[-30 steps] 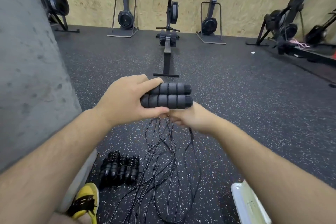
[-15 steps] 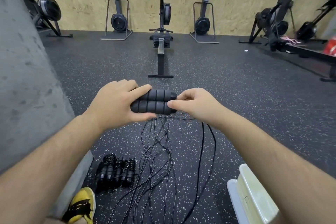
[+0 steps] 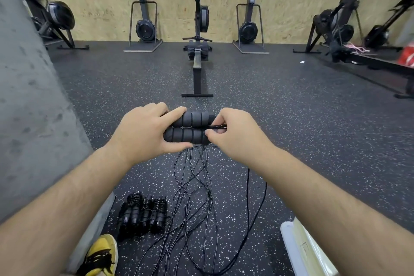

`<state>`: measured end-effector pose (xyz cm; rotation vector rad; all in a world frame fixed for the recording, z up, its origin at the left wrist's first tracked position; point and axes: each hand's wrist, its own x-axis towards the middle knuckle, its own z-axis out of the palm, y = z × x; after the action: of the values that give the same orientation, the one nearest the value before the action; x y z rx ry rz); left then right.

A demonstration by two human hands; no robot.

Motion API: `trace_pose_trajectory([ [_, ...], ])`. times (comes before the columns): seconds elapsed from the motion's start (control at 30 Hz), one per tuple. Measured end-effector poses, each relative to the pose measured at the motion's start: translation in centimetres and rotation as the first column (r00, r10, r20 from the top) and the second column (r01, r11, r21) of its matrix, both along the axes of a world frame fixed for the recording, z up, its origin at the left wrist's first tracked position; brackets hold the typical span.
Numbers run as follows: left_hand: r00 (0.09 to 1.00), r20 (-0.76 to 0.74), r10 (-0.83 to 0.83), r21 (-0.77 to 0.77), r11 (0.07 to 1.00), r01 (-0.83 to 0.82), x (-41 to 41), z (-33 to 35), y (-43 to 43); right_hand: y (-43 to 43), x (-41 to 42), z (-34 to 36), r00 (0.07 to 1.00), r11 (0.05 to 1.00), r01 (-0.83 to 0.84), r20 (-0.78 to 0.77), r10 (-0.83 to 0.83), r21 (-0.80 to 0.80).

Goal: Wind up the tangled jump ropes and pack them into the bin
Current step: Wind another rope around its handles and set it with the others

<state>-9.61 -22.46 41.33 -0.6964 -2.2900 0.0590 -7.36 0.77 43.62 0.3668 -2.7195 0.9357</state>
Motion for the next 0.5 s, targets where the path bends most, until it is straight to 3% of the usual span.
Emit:
trace_pose_trajectory([
  [0.17,1.0,0.024,0.017,0.031,0.999,-0.018,0.1,0.3,-0.1,0.0,0.3,0.4,0.973,0.981,-0.131,-0.171,0.155,0.145],
  [0.27,0.999,0.054,-0.004,0.037,0.999,0.002,0.1,0.2,0.1,-0.1,0.7,0.8,0.952,0.946,-0.184,-0.193,0.239,0.266],
  [0.4,0.99,0.118,-0.084,0.092,0.993,0.073,0.3,0.1,-0.3,-0.1,1.1,1.2,0.95,0.888,-0.15,-0.187,0.252,0.436],
  [0.5,0.987,0.121,-0.105,0.108,0.99,0.092,0.5,0.3,-0.6,-0.2,0.7,1.2,0.963,0.762,-0.058,-0.164,0.212,0.645],
])
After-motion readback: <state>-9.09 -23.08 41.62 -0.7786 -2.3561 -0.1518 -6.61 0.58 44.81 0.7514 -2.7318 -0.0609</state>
